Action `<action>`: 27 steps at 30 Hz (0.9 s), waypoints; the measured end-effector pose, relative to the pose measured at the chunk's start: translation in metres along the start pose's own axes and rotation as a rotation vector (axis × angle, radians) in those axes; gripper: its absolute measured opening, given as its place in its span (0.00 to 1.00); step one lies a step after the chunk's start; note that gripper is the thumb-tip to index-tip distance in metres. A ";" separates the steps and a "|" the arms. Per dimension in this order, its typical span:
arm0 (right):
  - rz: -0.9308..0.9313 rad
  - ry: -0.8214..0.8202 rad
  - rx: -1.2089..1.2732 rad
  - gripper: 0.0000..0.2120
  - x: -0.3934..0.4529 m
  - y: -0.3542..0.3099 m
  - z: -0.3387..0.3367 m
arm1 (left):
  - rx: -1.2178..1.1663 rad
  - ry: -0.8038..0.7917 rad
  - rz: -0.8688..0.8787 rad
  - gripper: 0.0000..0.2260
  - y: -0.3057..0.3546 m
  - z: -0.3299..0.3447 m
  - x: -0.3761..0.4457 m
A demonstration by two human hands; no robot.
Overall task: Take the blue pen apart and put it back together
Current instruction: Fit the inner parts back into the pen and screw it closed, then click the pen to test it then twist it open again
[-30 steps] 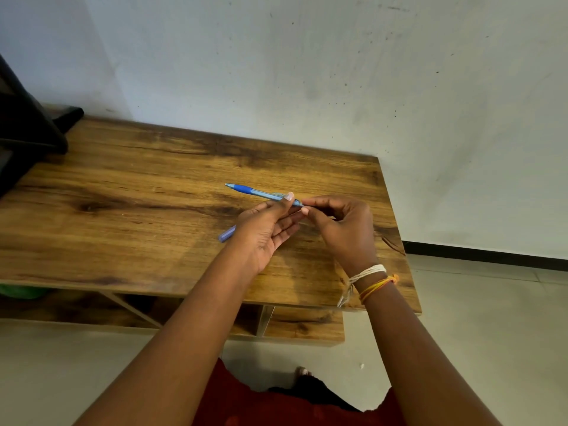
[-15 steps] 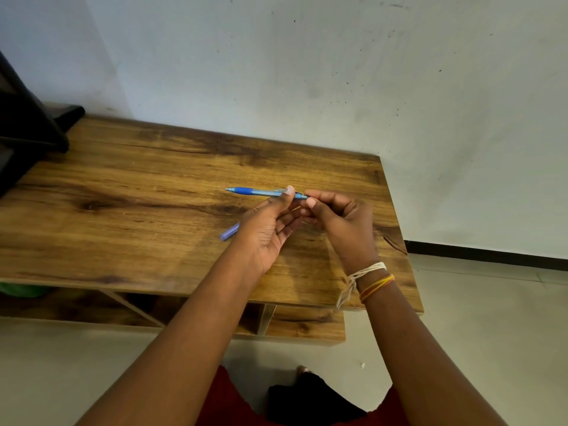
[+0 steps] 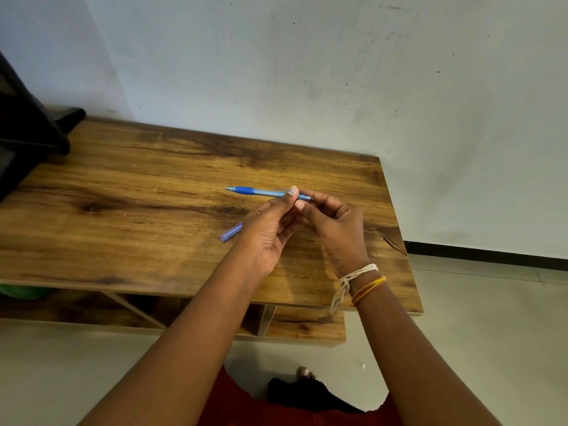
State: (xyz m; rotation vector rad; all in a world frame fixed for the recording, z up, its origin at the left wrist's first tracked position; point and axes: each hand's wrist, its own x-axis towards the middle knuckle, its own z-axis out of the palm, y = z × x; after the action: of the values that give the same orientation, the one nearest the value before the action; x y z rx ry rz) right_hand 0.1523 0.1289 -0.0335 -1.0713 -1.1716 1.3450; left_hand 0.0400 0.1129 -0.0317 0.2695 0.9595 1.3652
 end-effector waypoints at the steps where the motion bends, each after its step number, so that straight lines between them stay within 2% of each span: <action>1: -0.004 0.015 0.008 0.08 0.000 0.000 0.000 | -0.004 -0.007 -0.007 0.03 -0.001 0.000 0.000; 6: 0.089 0.086 0.233 0.04 0.001 -0.005 -0.003 | -0.066 0.044 -0.029 0.07 0.006 -0.005 0.001; 10: 0.152 0.126 0.387 0.05 0.004 -0.010 -0.006 | -0.101 0.073 -0.002 0.05 0.009 -0.013 -0.001; 13: 0.208 0.069 0.519 0.04 0.003 -0.008 -0.002 | -0.065 0.049 0.000 0.03 0.006 -0.014 -0.006; 16: 0.222 -0.039 0.503 0.08 0.000 -0.004 0.006 | -0.037 0.040 0.001 0.02 0.003 -0.015 -0.012; 19: 0.230 -0.052 0.509 0.08 -0.004 -0.002 0.010 | 0.020 0.054 0.002 0.05 0.004 -0.018 -0.019; 22: 0.286 0.029 0.698 0.08 -0.007 -0.007 0.007 | 0.090 0.070 -0.045 0.15 0.006 -0.028 -0.033; 25: 0.374 0.211 0.979 0.09 -0.007 -0.013 0.003 | 0.038 0.086 -0.147 0.22 0.007 -0.039 -0.054; 27: 0.402 0.270 1.082 0.11 -0.009 -0.011 0.004 | 0.001 0.095 -0.190 0.25 0.003 -0.044 -0.065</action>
State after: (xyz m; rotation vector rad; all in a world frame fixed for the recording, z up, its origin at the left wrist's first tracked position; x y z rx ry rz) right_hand 0.1508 0.1200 -0.0219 -0.6329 0.0689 1.7361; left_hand 0.0126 0.0390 -0.0289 0.1114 1.0377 1.2120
